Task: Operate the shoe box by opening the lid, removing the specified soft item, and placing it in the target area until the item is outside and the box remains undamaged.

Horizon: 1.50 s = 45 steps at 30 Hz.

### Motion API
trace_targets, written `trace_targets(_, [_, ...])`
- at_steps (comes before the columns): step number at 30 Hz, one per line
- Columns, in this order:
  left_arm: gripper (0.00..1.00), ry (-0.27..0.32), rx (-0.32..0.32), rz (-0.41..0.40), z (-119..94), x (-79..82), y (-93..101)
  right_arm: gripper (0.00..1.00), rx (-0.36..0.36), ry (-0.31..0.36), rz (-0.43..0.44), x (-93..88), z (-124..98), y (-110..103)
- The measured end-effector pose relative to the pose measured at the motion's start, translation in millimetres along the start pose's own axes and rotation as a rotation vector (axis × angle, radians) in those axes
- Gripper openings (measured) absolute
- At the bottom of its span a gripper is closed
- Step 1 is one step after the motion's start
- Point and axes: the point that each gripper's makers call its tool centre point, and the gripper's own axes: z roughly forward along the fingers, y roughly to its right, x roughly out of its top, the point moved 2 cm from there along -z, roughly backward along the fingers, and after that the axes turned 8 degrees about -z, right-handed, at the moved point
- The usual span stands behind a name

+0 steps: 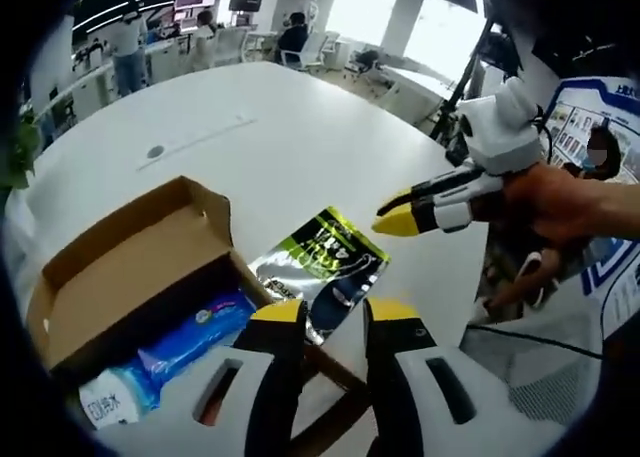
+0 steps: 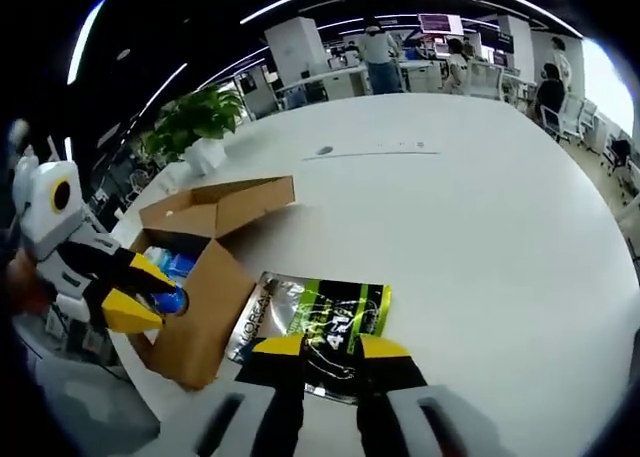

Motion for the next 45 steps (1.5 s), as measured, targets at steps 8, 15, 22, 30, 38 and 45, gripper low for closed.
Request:
trace_targets(8, [0.28, 0.077, -0.007, -0.023, -30.2, 1.8, -10.1, 0.19, 0.053, 0.064, -0.025, 11.8, -11.8, -23.8])
trace_targets(15, [0.30, 0.110, 0.009, -0.047, -53.2, -8.4, -26.8, 0.26, 0.096, 0.104, -0.040, 20.3, -16.2, -52.5])
trace_targets(22, [0.32, 0.147, 0.038, -0.059, -77.4, -15.4, -47.7, 0.29, 0.140, 0.111, -0.071, 24.2, -15.8, -77.6])
trace_targets(30, [0.35, 0.174, 0.075, -0.089, -102.4, -24.9, -67.0, 0.35, 0.201, 0.119, -0.112, 29.5, -13.7, -108.9])
trace_targets(38, [0.38, 0.213, 0.100, -0.130, -129.6, -37.0, -76.9, 0.42, 0.256, 0.113, -0.160, 27.7, -9.5, -140.8])
trace_targets(45, [0.41, 0.233, 0.124, -0.145, -147.8, -44.4, -89.1, 0.47, 0.295, 0.102, -0.181, 23.9, -5.2, -167.6])
